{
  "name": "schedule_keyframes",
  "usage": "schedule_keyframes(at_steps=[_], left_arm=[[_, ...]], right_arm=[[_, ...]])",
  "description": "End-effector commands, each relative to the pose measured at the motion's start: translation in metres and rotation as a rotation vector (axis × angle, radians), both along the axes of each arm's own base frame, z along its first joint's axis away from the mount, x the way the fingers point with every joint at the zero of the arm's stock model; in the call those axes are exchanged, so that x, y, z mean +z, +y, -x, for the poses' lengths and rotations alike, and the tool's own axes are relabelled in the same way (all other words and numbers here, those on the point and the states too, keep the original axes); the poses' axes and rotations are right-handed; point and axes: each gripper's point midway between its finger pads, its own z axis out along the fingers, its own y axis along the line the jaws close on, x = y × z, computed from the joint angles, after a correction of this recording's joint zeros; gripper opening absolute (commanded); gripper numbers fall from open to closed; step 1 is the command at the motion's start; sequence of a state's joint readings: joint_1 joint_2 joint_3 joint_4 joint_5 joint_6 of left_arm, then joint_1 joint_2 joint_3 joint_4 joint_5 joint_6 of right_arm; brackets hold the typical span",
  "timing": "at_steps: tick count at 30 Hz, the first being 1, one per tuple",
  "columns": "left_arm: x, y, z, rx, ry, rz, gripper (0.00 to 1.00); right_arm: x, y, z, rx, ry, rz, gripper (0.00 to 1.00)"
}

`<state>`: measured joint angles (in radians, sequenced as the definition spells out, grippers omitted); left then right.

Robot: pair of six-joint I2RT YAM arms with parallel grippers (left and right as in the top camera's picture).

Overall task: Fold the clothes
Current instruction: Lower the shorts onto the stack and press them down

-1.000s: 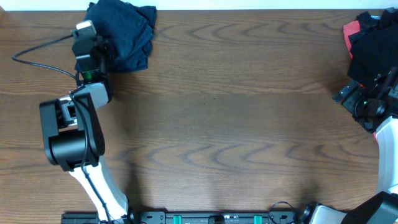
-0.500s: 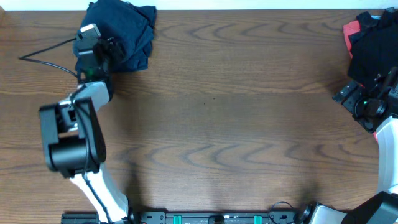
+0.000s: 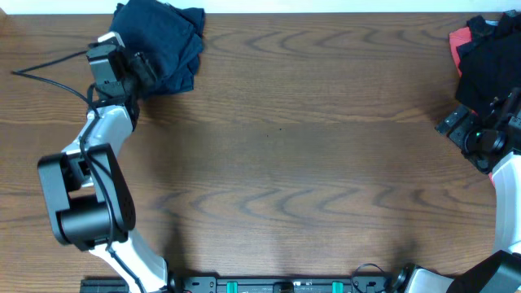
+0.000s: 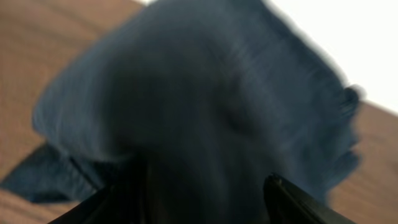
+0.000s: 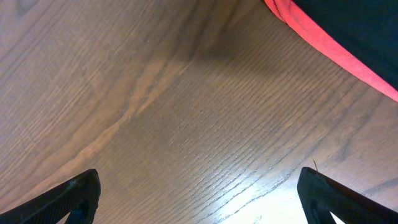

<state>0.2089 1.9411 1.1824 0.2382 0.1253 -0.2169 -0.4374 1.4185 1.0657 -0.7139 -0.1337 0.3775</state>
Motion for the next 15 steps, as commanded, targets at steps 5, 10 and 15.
schedule_keyframes(at_steps=[5, 10, 15], left_arm=[[-0.029, 0.004, 0.002, 0.007, 0.059, 0.018, 0.68], [-0.035, -0.009, 0.006, -0.043, 0.085, 0.072, 0.68], [-0.044, -0.02, 0.014, -0.055, 0.128, 0.158, 0.68]], right_arm=[[0.002, -0.004, -0.001, 0.004, -0.001, 0.016, 0.99], [0.002, -0.004, -0.001, 0.004, -0.001, 0.016, 0.99], [0.002, -0.004, -0.001, 0.004, -0.001, 0.016, 0.99]])
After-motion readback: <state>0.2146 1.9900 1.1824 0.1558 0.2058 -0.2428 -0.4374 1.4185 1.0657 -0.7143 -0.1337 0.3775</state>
